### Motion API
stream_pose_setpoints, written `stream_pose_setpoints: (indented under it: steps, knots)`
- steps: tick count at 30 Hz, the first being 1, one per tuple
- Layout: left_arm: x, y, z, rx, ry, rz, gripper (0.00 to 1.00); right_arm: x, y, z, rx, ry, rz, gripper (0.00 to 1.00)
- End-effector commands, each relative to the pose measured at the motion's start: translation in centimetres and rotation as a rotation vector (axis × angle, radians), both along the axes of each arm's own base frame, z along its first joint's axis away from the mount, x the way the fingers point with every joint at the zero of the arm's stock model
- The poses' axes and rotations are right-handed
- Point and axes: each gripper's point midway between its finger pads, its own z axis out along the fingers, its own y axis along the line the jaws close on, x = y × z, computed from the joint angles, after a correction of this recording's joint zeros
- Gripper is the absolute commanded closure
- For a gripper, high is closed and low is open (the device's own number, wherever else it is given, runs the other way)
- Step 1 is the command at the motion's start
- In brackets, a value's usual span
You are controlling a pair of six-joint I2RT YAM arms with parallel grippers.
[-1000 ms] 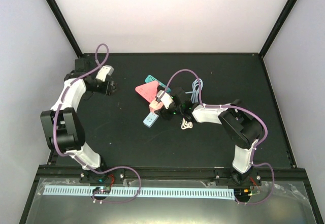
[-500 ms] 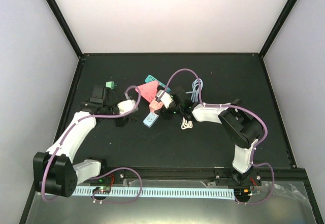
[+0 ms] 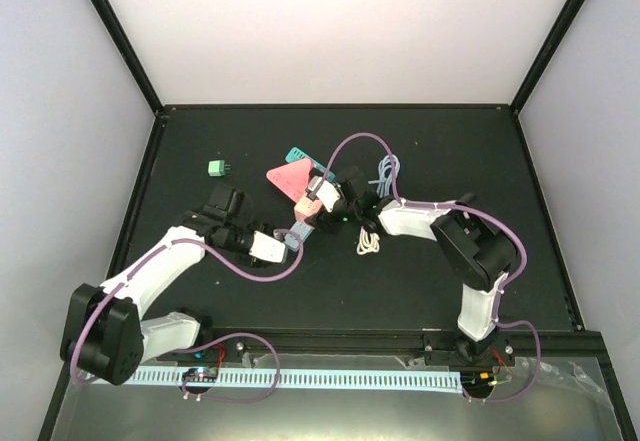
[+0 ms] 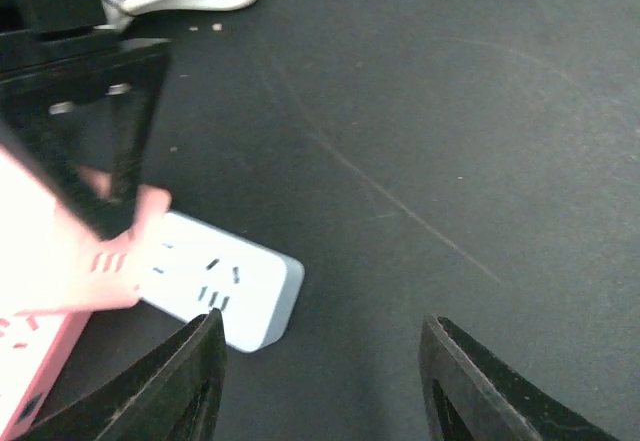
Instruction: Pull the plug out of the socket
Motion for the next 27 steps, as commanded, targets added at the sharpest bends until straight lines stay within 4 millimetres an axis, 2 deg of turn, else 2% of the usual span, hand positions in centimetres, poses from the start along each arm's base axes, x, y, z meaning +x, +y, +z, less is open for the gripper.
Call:
stream_pose_setpoints:
  steps: [1,7,10,16,19,27]
  knots:
    - [0.0,-0.8,-1.1,0.04,-0.055,-0.072,0.46,-5.5,-3.9,-7.0,-0.216,0.25,0.067,0.99]
    - [0.6,-1.8,-2.5,0.097,-0.1,-0.093,0.46,-6.4,-4.8,-5.9,-0.197,0.268,0.029,0.99]
    - [1.3,-2.6,-3.0,0.129,-0.144,-0.087,0.46,-6.5,-4.8,-5.9,-0.195,0.276,0.028,0.99]
    - [2.2,-3.7,-3.8,0.173,-0.124,-0.092,0.47,-6.8,-4.8,-5.7,-0.185,0.276,0.04,0.99]
    - [3.3,-4.3,-4.2,0.184,-0.143,-0.056,0.5,-6.8,-4.7,-5.5,-0.181,0.266,0.047,0.99]
    - [5.4,-4.0,-6.1,0.291,-0.12,-0.002,0.51,-6.7,-4.6,-5.6,-0.18,0.263,0.057,0.99]
